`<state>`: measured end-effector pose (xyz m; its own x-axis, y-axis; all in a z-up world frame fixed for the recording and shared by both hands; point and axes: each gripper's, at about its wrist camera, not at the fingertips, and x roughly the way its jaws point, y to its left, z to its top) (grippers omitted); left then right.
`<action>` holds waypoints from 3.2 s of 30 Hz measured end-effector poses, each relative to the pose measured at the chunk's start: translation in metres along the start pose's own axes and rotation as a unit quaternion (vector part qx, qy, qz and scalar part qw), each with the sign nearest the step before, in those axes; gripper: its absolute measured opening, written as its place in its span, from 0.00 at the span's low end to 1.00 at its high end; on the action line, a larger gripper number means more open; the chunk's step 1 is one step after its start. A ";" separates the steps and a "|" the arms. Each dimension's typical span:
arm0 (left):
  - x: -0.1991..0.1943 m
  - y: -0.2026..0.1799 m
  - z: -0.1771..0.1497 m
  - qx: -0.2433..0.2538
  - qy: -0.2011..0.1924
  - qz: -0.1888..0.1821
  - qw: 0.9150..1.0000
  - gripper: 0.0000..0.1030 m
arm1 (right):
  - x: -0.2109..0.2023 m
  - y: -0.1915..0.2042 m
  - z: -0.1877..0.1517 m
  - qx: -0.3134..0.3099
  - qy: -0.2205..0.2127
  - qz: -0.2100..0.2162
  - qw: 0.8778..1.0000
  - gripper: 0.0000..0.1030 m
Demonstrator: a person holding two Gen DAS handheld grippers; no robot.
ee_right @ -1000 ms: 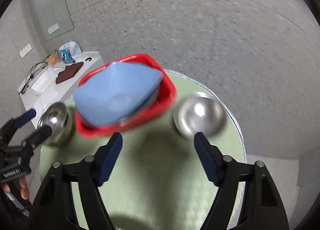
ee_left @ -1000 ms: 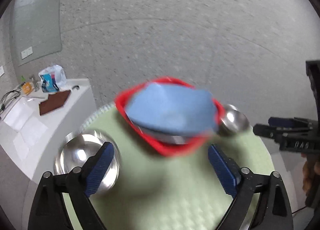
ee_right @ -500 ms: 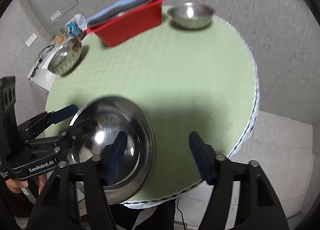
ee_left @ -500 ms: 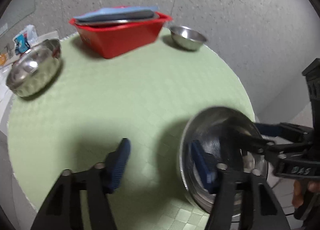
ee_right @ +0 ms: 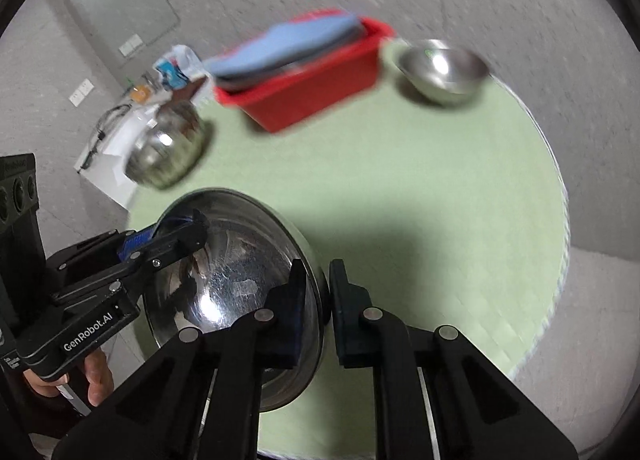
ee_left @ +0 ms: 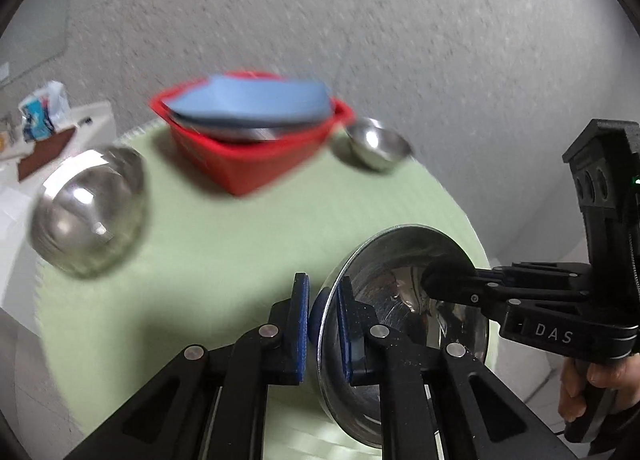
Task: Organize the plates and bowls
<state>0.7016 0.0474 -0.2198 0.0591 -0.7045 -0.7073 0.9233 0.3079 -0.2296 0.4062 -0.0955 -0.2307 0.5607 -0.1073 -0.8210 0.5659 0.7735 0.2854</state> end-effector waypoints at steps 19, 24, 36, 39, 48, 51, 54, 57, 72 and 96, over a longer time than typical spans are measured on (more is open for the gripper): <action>-0.050 0.196 0.070 -0.052 -0.015 0.090 0.994 0.11 | 0.122 0.165 0.148 -0.080 -0.017 0.024 0.996 0.12; -0.023 0.205 0.072 -0.063 0.003 0.087 0.994 0.11 | 0.148 0.171 0.156 -0.083 0.002 0.004 0.997 0.11; 0.016 0.221 0.095 -0.068 0.018 0.085 0.994 0.15 | 0.175 0.177 0.153 -0.100 0.024 -0.022 0.995 0.16; 0.009 0.219 0.091 -0.076 0.008 0.082 0.994 0.29 | 0.172 0.177 0.152 -0.096 0.022 -0.003 0.995 0.34; -0.018 0.205 0.083 -0.115 -0.034 0.160 0.980 0.59 | 0.140 0.163 0.148 -0.103 -0.017 0.003 0.994 0.57; -0.036 0.167 0.090 -0.093 -0.069 0.170 0.979 0.64 | 0.108 0.141 0.147 -0.089 -0.045 0.010 0.995 0.57; -0.048 0.113 0.097 -0.081 -0.098 0.159 0.979 0.72 | 0.068 0.108 0.146 -0.081 -0.082 0.006 0.993 0.63; -0.053 0.047 0.100 -0.066 -0.123 0.144 0.980 0.75 | 0.023 0.054 0.143 -0.073 -0.119 -0.017 0.990 0.65; 0.068 -0.157 0.116 -0.095 -0.046 0.172 0.979 0.84 | 0.033 -0.196 0.160 0.022 -0.064 -0.060 0.996 0.70; 0.200 -0.153 0.145 -0.111 0.035 0.143 0.983 0.12 | 0.081 -0.229 0.142 0.044 0.022 0.091 0.995 0.10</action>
<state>0.6277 -0.2334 -0.2288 0.2717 -0.5253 -0.8064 0.7670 0.6243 -0.1482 0.4072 -0.3699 -0.2925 0.6326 0.0588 -0.7722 0.5087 0.7203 0.4716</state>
